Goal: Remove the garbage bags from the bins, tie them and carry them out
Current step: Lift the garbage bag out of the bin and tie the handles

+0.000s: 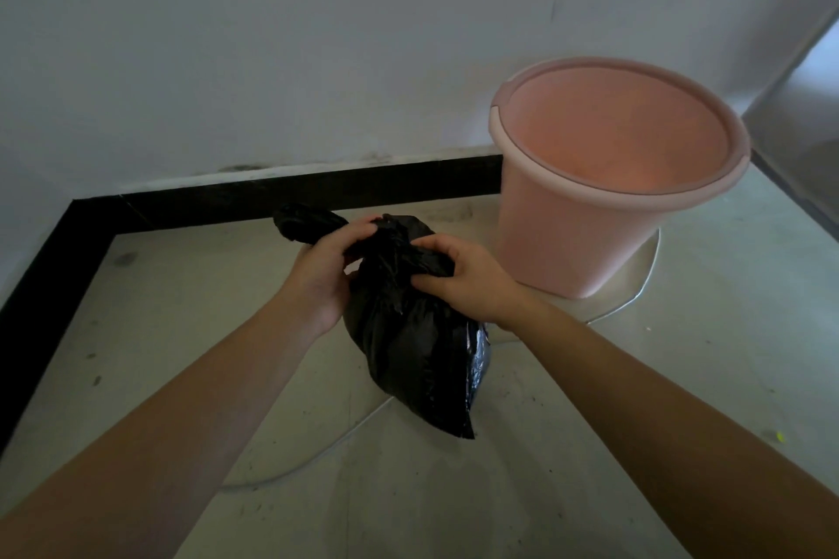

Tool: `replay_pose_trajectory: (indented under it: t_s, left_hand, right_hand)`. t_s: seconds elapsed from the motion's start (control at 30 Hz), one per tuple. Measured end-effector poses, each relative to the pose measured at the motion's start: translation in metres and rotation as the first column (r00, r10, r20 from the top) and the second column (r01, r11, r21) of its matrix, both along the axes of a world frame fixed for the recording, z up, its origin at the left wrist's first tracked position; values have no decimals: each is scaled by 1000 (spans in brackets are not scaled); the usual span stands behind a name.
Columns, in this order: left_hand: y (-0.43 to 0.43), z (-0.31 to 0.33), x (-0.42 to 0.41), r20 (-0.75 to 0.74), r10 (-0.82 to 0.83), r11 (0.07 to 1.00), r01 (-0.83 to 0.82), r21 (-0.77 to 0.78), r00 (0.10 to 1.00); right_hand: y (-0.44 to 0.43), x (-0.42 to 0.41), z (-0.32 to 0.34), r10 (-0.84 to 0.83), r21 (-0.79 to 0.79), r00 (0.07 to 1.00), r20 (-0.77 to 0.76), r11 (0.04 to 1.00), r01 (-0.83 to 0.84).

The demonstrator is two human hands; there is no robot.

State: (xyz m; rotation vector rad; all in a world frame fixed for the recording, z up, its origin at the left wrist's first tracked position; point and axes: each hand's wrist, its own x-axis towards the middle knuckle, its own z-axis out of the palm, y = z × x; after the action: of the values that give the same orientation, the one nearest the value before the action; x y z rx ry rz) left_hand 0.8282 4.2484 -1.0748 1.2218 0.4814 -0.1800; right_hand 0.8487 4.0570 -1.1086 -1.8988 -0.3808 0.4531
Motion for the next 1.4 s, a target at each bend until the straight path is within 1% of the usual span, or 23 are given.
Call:
replay_pose_trajectory:
  t_s: [0.1,0.2,0.27,0.3,0.4,0.47,0.53,0.63,0.77,0.83,0.87,0.9,0.93,0.97,1.0,1.03,1.13,1.23,1.27,1.3,1.33,1.37,1.4]
  left_hand:
    - [-7,-2,-1,45,52,996,-55,66,998]
    - [-4,-11,1,28,126,988,-128,85,992]
    - [2,-17,1,55,97,988,-103,115,994]
    - [4,-19,1,74,74,987,-83,136,995]
    - [7,-20,-1,102,21,986,-38,162,995]
    - [6,-19,-2,130,-36,981,11,193,991]
    - [5,-17,-2,178,-84,977,47,206,980]
    - [1,-14,-4,215,-120,977,77,199,969]
    - [0,-11,-6,228,-207,958,150,245,951]
    - [3,-9,-6,217,-214,956,158,247,952]
    - [4,-8,-6,194,-192,964,147,222,962]
    - [5,-9,-5,160,-162,974,131,187,974]
    - [5,-11,-5,121,-140,978,118,169,983]
    - [6,-15,-4,75,-126,975,109,195,989]
    - [8,-21,-4,15,-116,960,108,257,993]
    - [12,-26,-3,-47,-100,937,110,331,994]
    - [25,-33,1,-127,-21,884,78,461,992]
    - [25,-35,5,-156,-20,890,89,447,987]
    - [22,-36,5,-181,-26,903,100,418,983]
    - [20,-38,5,-207,-26,912,108,395,978]
    - [18,-40,3,-229,-24,913,115,393,973]
    - [17,-44,0,-253,-24,901,130,414,967]
    - [17,-48,-4,-280,-26,882,153,445,960]
  right_hand:
    - [1,-4,0,83,14,992,-93,997,-82]
    - [1,-8,1,162,80,964,-210,986,-148]
    - [0,-8,1,147,53,951,-273,989,-137]
    - [0,-8,0,110,18,958,-266,994,-109]
    - [-2,1,-6,-66,-64,997,-29,996,64]
    - [-2,3,-4,-126,11,992,31,992,126]
    - [-3,5,0,-96,41,994,51,995,94]
    - [-1,7,-2,-1,-64,983,185,998,13]
    - [-6,10,-2,-40,-113,957,287,991,75]
    - [-9,11,2,15,-218,935,355,974,67]
    - [-9,10,5,62,-299,902,426,951,76]
    - [-8,9,8,131,-390,826,547,914,114]
    - [-7,10,6,232,-480,701,674,859,177]
    - [-7,10,4,351,-563,578,736,792,237]
    - [-9,9,2,446,-629,502,741,721,289]
    - [-12,8,-2,516,-692,483,708,645,324]
    - [-27,4,-14,547,-767,540,640,500,402]
    - [-32,-1,-25,479,-793,639,602,452,408]
    - [-34,-2,-29,406,-795,714,570,491,355]
    - [-37,-2,-32,283,-774,820,498,570,274]
    - [-41,-3,-33,120,-715,922,367,670,198]
    - [-46,-3,-35,-46,-620,977,206,767,167]
    - [-50,-4,-39,-187,-522,980,71,830,197]
